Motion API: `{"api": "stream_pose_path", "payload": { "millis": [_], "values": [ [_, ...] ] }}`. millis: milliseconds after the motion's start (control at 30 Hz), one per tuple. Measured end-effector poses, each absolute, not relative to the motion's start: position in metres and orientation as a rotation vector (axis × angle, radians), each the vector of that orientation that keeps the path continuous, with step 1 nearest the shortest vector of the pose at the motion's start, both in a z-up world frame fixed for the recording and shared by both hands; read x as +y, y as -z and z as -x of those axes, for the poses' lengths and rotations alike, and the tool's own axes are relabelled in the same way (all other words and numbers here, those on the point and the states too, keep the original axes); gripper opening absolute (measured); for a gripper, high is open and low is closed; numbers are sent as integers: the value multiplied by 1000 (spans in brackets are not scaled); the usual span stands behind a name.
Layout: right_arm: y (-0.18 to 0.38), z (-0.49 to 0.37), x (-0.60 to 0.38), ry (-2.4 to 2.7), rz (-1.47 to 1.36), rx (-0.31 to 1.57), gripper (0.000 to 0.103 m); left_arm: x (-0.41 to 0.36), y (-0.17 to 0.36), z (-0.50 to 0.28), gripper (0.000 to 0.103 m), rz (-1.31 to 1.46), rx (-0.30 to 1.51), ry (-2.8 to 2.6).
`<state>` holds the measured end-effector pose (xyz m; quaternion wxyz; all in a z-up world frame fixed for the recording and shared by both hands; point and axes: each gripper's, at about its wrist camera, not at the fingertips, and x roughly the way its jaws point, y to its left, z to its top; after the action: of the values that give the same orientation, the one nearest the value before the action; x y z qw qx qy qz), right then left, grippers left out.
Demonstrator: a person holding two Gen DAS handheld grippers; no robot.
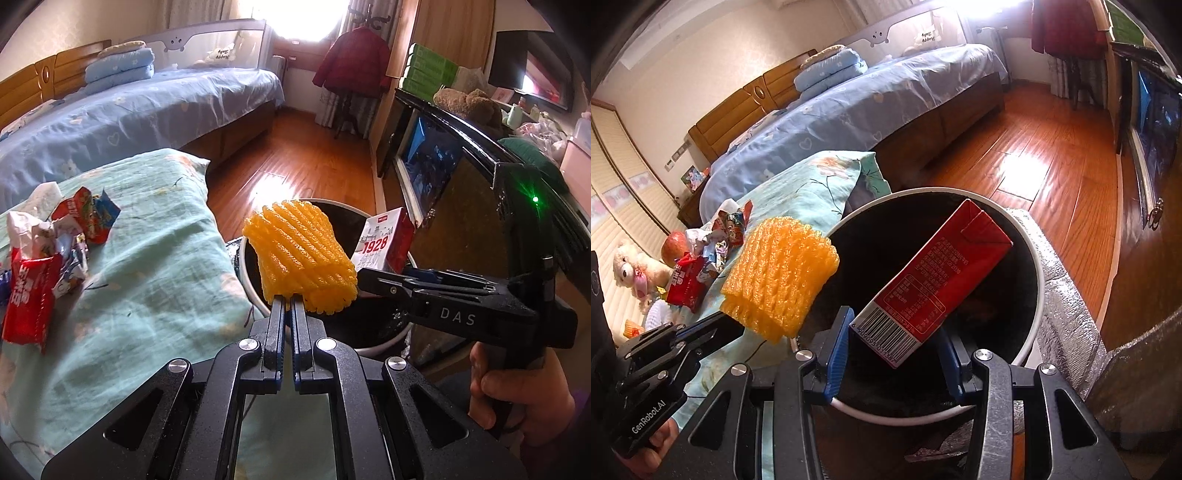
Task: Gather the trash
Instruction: 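Carry both items over the bin and open both grippers to drop them, then move both open grippers back over the trash on the bed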
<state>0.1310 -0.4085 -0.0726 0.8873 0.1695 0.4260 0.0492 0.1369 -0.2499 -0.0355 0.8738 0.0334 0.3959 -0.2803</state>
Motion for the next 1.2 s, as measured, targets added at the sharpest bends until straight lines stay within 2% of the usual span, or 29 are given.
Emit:
{"api": "stream_pose_path", "payload": {
  "millis": [167, 233, 267, 300, 367, 467, 533, 600, 733, 1200],
  "values": [
    [75, -135, -414, -95, -359, 903, 45, -249, 37, -142, 3, -52, 848, 592],
    [76, -135, -416, -93, -360, 907, 45, -250, 38, -143, 6, -53, 855, 591],
    [76, -135, -417, -92, -362, 908, 46, -252, 38, -144, 17, -55, 861, 586],
    [76, -135, -418, -90, -364, 909, 46, -252, 38, -144, 41, -56, 864, 579],
    [76, -135, -419, -80, -364, 907, 47, -247, 36, -140, 62, -47, 837, 558],
    [75, -132, -421, -78, -377, 903, 55, -238, 34, -136, 63, -39, 823, 544],
    [73, -129, -420, -75, -384, 893, 64, -229, 36, -133, 63, -27, 825, 531],
    [71, -126, -417, -80, -390, 885, 68, -218, 38, -129, 63, -11, 831, 513],
    [66, -119, -403, -109, -403, 859, 83, -191, 43, -119, 64, 28, 842, 475],
    [54, -108, -319, -232, -395, 810, 86, -99, 47, -86, 67, 126, 827, 305]
  ]
}}
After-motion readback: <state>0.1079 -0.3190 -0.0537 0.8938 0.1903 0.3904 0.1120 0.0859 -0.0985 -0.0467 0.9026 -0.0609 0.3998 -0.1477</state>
